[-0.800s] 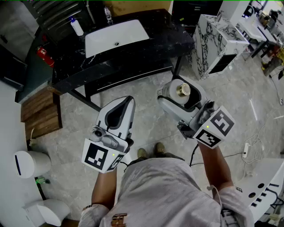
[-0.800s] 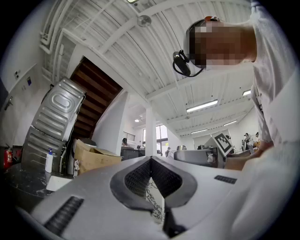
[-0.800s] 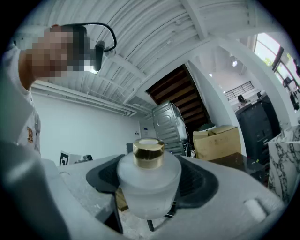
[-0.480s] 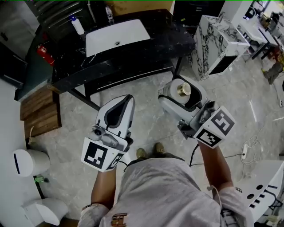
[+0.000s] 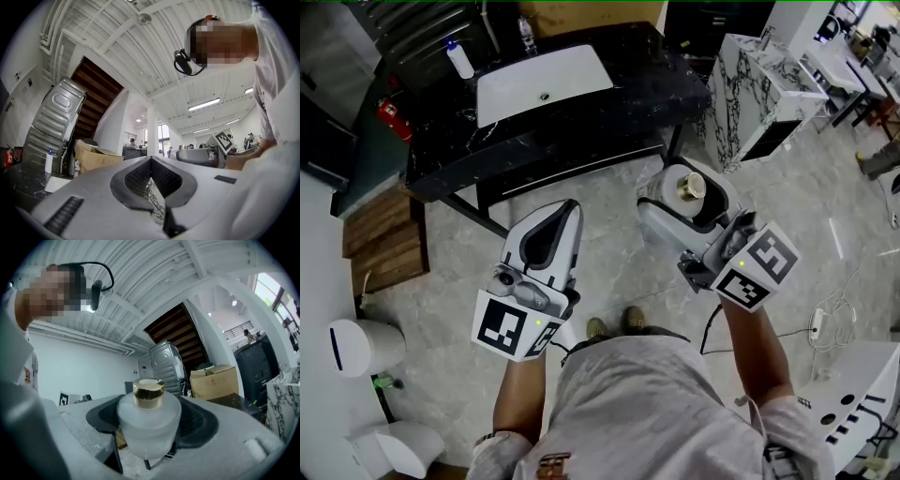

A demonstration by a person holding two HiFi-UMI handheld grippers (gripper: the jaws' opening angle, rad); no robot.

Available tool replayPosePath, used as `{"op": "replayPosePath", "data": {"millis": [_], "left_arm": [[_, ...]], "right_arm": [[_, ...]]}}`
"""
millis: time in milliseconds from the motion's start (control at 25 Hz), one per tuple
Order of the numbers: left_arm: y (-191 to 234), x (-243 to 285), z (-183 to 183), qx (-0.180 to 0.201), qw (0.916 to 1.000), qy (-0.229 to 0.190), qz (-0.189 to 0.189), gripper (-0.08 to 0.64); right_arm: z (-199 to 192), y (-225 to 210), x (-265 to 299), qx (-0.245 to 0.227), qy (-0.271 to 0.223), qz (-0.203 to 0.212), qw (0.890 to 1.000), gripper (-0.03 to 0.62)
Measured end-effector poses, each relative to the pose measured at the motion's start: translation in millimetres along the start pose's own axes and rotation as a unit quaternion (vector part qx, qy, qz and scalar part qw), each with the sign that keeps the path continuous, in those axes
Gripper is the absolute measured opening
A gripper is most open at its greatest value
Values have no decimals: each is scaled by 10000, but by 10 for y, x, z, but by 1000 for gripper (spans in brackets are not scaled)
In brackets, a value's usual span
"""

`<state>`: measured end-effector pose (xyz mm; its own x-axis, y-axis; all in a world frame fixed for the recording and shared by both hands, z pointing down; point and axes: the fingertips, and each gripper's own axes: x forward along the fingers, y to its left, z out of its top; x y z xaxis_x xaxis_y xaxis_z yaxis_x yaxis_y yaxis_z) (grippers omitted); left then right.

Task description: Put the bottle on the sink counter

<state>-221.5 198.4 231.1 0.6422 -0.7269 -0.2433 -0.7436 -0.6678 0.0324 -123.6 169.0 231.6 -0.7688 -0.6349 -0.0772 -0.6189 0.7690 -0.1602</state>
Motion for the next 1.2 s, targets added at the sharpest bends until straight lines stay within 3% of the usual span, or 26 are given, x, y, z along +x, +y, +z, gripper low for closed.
{"op": "replayPosePath", "data": {"millis": [840, 1200], "left_arm": [[-226, 972, -206, 233, 9996, 27, 174, 0], [-76, 1453, -330, 293, 9995, 64, 40, 0]], "right_arm": [[217, -1119, -500, -167, -8, -194, 9997, 333], [274, -1592, -444, -188, -17, -398, 9990, 333]]}}
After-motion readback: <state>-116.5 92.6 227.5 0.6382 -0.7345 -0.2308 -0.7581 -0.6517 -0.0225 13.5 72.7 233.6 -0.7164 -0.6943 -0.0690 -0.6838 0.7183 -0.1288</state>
